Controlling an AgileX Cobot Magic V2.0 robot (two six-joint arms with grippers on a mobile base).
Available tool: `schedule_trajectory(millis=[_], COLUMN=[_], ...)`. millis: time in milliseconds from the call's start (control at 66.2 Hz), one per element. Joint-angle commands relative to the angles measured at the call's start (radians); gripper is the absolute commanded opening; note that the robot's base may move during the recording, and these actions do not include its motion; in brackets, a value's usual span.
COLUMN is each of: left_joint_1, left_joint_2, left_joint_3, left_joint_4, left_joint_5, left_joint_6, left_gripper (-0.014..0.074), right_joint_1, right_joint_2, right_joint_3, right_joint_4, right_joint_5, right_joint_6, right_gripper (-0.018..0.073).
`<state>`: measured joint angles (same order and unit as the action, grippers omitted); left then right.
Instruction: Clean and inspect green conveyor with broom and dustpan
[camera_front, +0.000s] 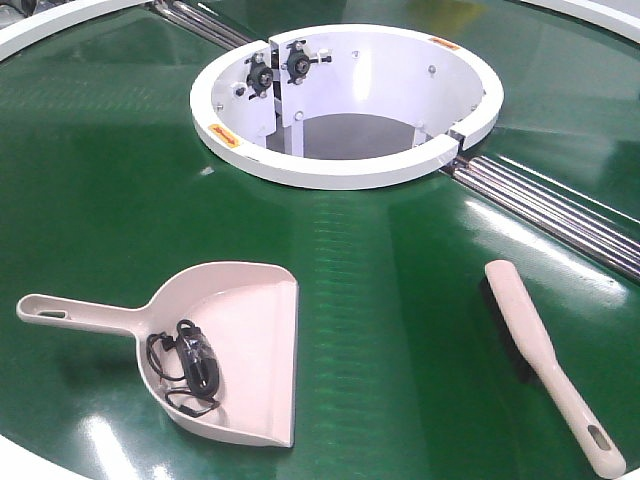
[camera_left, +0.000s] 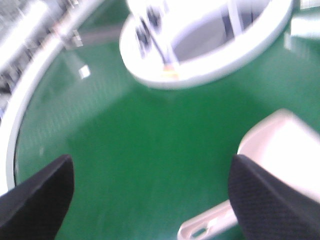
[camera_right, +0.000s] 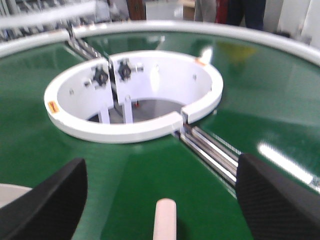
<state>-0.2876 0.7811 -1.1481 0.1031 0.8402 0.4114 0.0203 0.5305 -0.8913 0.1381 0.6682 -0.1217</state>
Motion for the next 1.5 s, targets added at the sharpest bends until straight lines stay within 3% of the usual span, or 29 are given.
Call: schedule_trajectory(millis=[0,151,333,484,635,726,816,922,998,1481], left_joint_1=[-0.03,-0.064,-0.067,-0.067,-0.067,-0.067,-0.067,-0.067,-0.067,-0.067], left_joint_2=[-0.121,-0.343,-0.554,-0.613,-0.608,-0.608,-0.608,-0.608,-0.608,-0.608], left_joint_3=[0.069,0.315,0.593,0.766,0.878,0.885,0.885,0.885,0.885,0.885], left_joint_4=[-0.001,0.028,0.055,0.118,0.13,0.124,0.122,0.122,0.122,0.122], left_joint_5=[-0.139,-0.216,-0.344,-0.489,-0.507,-0.515,-0.495,-0.488,-0.488,-0.488], left_joint_6=[-0.092,-0.147,-0.348,-0.445,-0.572,-0.575,-0.575,-0.572,-0.572,-0.572], left_gripper=[0.0586,0.0586,0.0575,0.0524,0.0449,0.0387,0.0241,0.0003,-0.0008,-0.0008], right_joint_1=[-0.003,-0.003,-0.003,-0.003,-0.003,-0.003,-0.003,-0.003,-0.003,-0.003], right_joint_2=[-0.066,-0.249,-0.486,-0.551,-0.537,-0.524,-0.514,-0.503,-0.499,-0.499], right_joint_3=[0.023,0.225,0.501,0.637,0.65,0.65,0.65,0.65,0.65,0.65], right_joint_4=[0.016,0.014,-0.022,-0.023,-0.023,-0.023,-0.027,-0.027,-0.022,0.004], right_joint_5=[-0.087,-0.184,-0.298,-0.383,-0.358,-0.336,-0.328,-0.315,-0.313,-0.315], right_joint_6=[-0.007,-0.013,-0.015,-0.007,-0.007,-0.007,-0.007,-0.007,-0.005,-0.003], right_gripper=[0.058,0.058,0.058,0.058,0.058,0.055,0.0437,0.0162,-0.0017,-0.0009])
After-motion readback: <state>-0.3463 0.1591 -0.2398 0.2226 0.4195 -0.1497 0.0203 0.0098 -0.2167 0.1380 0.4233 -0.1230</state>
